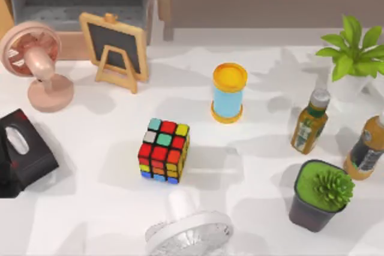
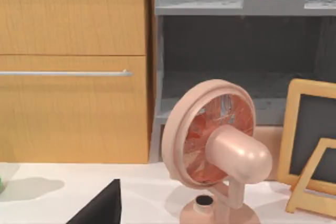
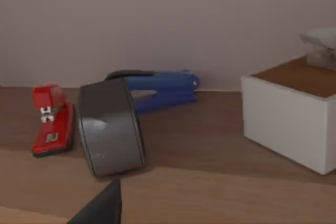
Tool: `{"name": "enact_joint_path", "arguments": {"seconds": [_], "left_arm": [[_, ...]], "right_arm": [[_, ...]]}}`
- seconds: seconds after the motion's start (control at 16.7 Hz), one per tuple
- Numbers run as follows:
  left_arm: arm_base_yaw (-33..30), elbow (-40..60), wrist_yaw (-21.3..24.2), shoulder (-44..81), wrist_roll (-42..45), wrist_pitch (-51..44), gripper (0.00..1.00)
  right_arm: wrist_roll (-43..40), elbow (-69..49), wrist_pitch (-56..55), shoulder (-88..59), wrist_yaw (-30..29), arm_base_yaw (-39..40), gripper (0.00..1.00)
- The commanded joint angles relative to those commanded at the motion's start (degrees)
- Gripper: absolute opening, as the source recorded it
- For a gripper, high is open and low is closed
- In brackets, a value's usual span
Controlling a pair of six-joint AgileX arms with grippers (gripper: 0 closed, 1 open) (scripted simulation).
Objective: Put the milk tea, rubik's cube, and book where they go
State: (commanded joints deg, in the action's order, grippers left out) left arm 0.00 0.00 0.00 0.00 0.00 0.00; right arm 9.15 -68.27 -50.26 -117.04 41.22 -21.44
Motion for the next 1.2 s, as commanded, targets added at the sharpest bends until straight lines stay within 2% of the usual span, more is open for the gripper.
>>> {"name": "enact_joint_path", "arguments": {"seconds": [0.24,0.54,0.9,1.2], "left_arm": [[0.0,0.0,0.0,0.0,0.0,0.0,1.0],[0.0,0.0,0.0,0.0,0.0,0.0,1.0],[0.0,0.0,0.0,0.0,0.0,0.0,1.0],[0.0,0.0,0.0,0.0,0.0,0.0,1.0]], "right_arm": [[6.7,-12.5,17.7,-1.7,-1.8,14.7,1.0],[17.1,-30.9,46.1,-5.9,-7.1,32.2,1.0],[30.8,-55.9,84.5,-14.0,-17.3,49.5,1.0],[41.6,-75.2,115.8,-23.7,-27.9,59.8,1.0]]}}
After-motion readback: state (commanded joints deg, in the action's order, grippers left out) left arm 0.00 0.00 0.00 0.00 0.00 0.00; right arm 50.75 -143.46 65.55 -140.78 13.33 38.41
